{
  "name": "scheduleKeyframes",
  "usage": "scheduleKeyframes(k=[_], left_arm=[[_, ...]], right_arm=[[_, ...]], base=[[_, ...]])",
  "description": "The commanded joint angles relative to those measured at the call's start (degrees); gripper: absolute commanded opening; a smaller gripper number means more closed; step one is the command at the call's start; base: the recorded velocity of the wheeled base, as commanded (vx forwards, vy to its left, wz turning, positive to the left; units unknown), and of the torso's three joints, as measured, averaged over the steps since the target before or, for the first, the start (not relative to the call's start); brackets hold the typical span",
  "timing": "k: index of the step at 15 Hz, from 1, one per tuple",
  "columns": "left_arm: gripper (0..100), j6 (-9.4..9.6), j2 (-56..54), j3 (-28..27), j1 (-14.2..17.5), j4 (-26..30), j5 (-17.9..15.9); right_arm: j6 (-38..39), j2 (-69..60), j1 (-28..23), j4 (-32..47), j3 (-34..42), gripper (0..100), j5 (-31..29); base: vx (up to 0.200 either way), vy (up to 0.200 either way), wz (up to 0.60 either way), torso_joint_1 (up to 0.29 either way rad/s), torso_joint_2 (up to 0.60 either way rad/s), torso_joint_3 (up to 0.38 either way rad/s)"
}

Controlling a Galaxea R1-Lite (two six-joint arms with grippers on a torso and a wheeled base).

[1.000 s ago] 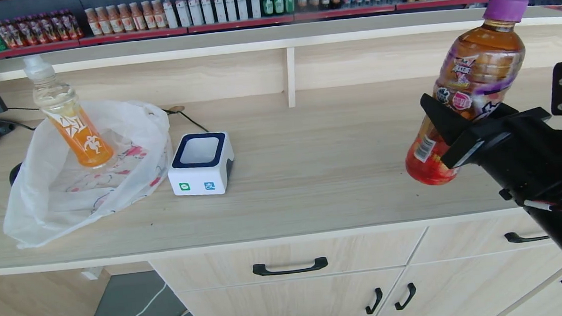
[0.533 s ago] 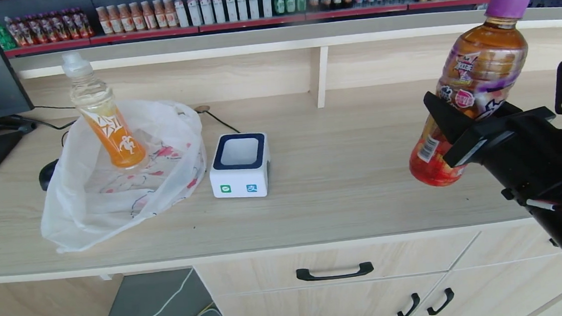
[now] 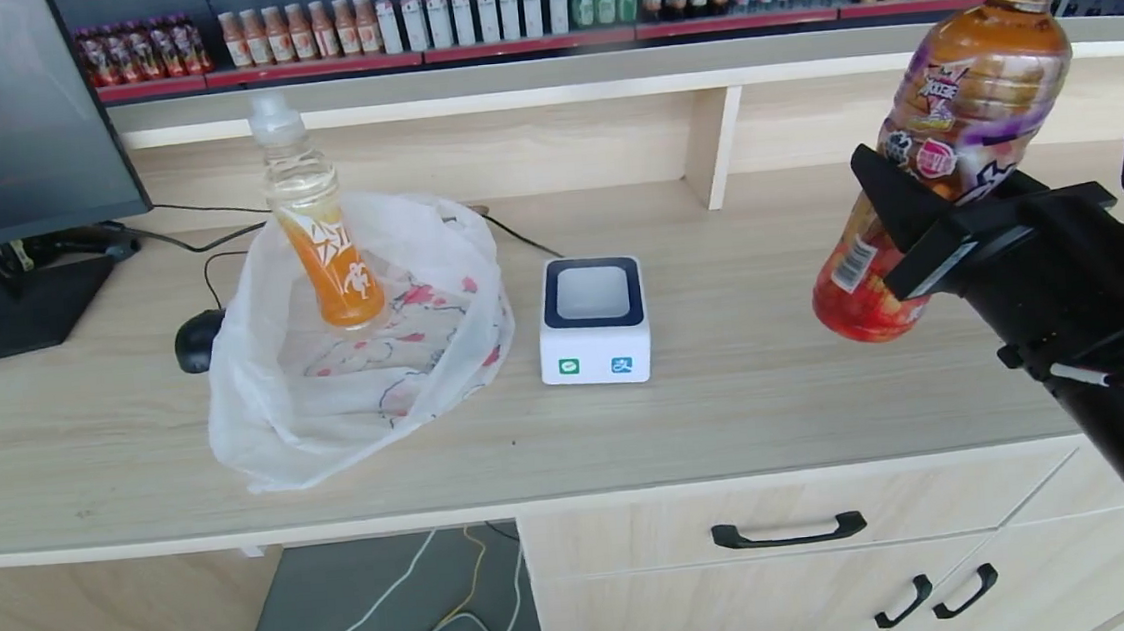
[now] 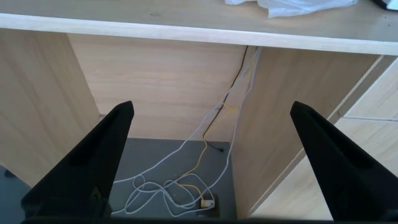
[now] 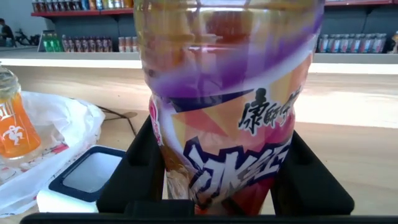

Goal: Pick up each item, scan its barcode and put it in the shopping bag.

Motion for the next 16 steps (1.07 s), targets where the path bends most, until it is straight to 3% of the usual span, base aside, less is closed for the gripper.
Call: scheduleKeyframes(k=[1,4,9,12,15,16], left_arm=[[100,-0.02,0.0,0.0,0.0,0.0,0.0],[100,0.24,0.0,0.0,0.0,-0.1,0.0],[100,0.24,0.0,0.0,0.0,-0.1,0.0],[100,0.24,0.0,0.0,0.0,-0.1,0.0],[100,0.24,0.0,0.0,0.0,-0.1,0.0],[100,0.24,0.0,0.0,0.0,-0.1,0.0]], right_arm=[[0.0,0.9,0.0,-0.1,-0.8,0,0.1],[-0.2,0.9,0.2,-0.1,-0.7,0,0.0],[-7.7,1.0,0.6,1.5,-1.6,0,1.8],[-12.6,2.5,0.7,8.5,-6.7,0,2.7],[-17.4,4.2,0.7,10.4,-9.9,0,2.7],[-21.5,6.2,1.2,12.1,-14.4,0,2.6]], base=[[0.000,0.200,0.00,0.007,0.00,0.002],[0.000,0.200,0.00,0.004,0.00,0.005],[0.000,0.000,0.00,0.000,0.00,0.000],[0.000,0.000,0.00,0.000,0.00,0.000],[0.000,0.000,0.00,0.000,0.00,0.000],[0.000,0.000,0.00,0.000,0.00,0.000]])
